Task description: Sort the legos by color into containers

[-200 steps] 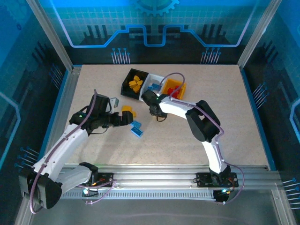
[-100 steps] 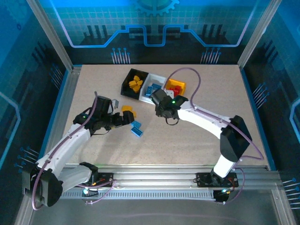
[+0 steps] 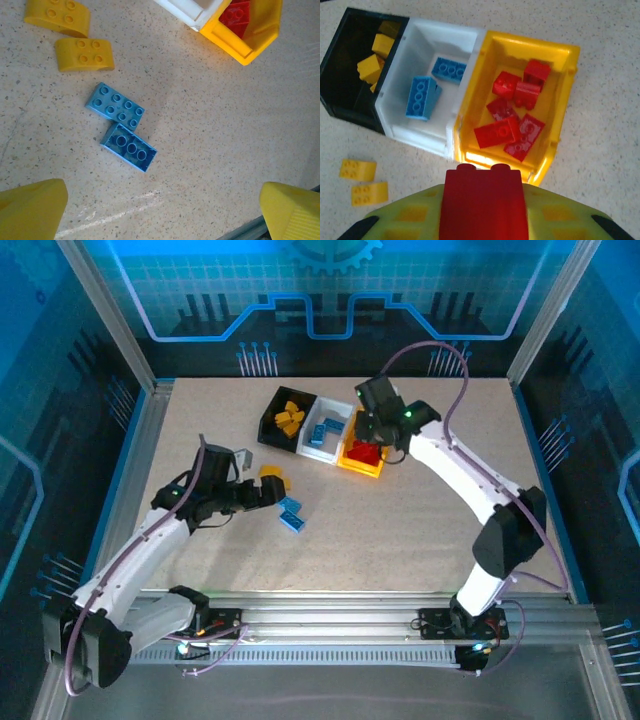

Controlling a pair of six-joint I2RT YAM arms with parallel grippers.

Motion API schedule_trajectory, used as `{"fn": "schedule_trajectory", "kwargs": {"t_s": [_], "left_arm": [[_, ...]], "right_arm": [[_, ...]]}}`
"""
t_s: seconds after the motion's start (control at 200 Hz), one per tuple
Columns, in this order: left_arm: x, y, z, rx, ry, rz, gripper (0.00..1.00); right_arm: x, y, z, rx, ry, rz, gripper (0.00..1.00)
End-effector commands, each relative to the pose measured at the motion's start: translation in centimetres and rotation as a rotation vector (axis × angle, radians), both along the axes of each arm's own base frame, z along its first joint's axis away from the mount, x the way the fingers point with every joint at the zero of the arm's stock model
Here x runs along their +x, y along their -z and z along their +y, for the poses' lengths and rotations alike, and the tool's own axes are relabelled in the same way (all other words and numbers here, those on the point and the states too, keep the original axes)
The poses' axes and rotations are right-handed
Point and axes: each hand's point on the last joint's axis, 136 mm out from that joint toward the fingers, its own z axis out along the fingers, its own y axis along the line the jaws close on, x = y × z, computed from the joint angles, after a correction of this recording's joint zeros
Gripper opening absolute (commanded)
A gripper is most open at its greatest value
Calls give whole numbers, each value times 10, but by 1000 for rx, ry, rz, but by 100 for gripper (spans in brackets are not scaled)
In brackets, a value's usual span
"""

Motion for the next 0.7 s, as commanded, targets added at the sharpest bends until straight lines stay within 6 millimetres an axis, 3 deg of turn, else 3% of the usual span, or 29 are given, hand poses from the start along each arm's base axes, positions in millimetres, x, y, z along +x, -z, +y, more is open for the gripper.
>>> {"fn": "schedule_trajectory", "kwargs": {"t_s": [0.0,0.175,0.325,0.49,0.695], "left_arm": [[-11,-10,7,17,7,-33,99],[-26,-9,18,18,-39,-44,99],[-35,-8,24,18,-70,-40,99],[-38,-6,29,15,-104,-39,99],[-40,-5,31,10,-125,-40,99]], "right_arm": [[12,37,-1,-11,-74,144,34],[44,72,-4,-14,-102,226,34],[56,90,-6,0,-98,261,35],[59,100,-6,13,-102,280,37],[65,99,-7,21,-103,274,51]]}}
